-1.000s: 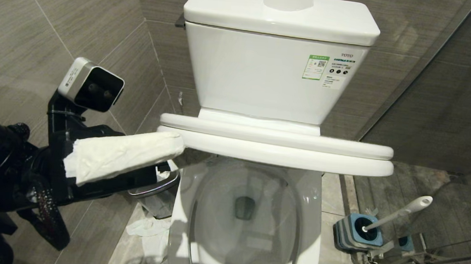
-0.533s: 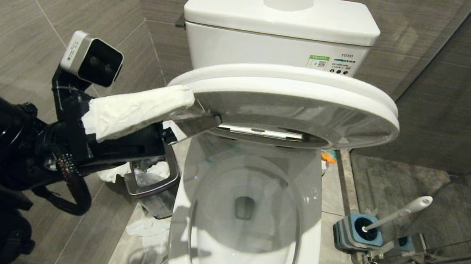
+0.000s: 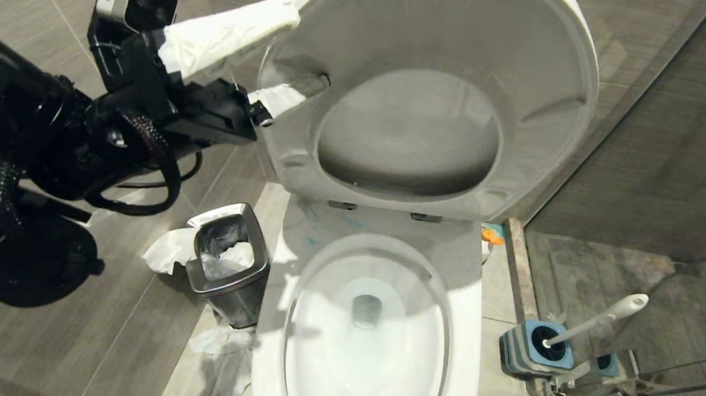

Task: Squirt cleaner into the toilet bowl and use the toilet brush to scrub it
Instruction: Use the left hand to lift the toilet lid slightly

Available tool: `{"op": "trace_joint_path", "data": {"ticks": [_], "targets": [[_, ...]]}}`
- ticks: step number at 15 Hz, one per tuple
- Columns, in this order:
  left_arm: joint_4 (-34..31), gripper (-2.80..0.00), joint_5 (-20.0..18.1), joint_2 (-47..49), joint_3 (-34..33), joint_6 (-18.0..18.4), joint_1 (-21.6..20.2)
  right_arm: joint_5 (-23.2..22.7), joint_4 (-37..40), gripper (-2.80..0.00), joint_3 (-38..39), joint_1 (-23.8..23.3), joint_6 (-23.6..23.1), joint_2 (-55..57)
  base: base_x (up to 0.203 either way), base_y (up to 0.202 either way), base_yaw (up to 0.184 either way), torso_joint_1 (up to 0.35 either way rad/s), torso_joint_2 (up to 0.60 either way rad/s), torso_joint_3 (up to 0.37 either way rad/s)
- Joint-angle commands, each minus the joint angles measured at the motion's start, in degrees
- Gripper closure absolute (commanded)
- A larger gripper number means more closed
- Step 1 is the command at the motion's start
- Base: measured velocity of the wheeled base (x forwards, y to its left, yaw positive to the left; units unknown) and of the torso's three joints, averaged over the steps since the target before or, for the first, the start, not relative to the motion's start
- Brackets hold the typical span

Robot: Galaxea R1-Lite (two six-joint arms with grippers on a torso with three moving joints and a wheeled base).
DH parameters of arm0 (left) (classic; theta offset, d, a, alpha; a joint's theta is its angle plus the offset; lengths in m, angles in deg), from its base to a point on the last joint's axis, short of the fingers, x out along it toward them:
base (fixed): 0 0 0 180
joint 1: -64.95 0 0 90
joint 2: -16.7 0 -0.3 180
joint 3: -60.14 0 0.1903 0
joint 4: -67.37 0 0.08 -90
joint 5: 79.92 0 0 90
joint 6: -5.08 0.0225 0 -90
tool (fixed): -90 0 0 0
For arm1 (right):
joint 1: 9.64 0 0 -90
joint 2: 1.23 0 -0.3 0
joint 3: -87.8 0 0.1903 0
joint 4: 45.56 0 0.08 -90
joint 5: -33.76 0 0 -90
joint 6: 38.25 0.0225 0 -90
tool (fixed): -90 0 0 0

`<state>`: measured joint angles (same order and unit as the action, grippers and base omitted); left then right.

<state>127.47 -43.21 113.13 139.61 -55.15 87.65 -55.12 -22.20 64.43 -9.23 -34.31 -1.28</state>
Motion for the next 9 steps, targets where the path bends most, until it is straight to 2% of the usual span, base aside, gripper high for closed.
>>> {"op": "trace_joint_path", "data": {"ticks": [1,5,9], "targets": [[-1.42,-2.80,0.57,4.16,7.66,-0.46,-1.70,0.02,0.00,0.00,0.00,0.02,0.02,0.05,0.000,0.000,0.000,0.000,0.00,0.000],[-4.41,-2.80,3.29,14.19,20.94,0.73,-3.11,0.02,0.00,0.00,0.00,0.02,0.02,0.05,0.000,0.000,0.000,0.000,0.00,0.000],[-10.28,-2.80,4.00,23.05,30.24,13.80,-3.11,0.02,-0.01,0.00,0.00,0.02,0.02,0.05,0.000,0.000,0.000,0.000,0.00,0.000]]}}
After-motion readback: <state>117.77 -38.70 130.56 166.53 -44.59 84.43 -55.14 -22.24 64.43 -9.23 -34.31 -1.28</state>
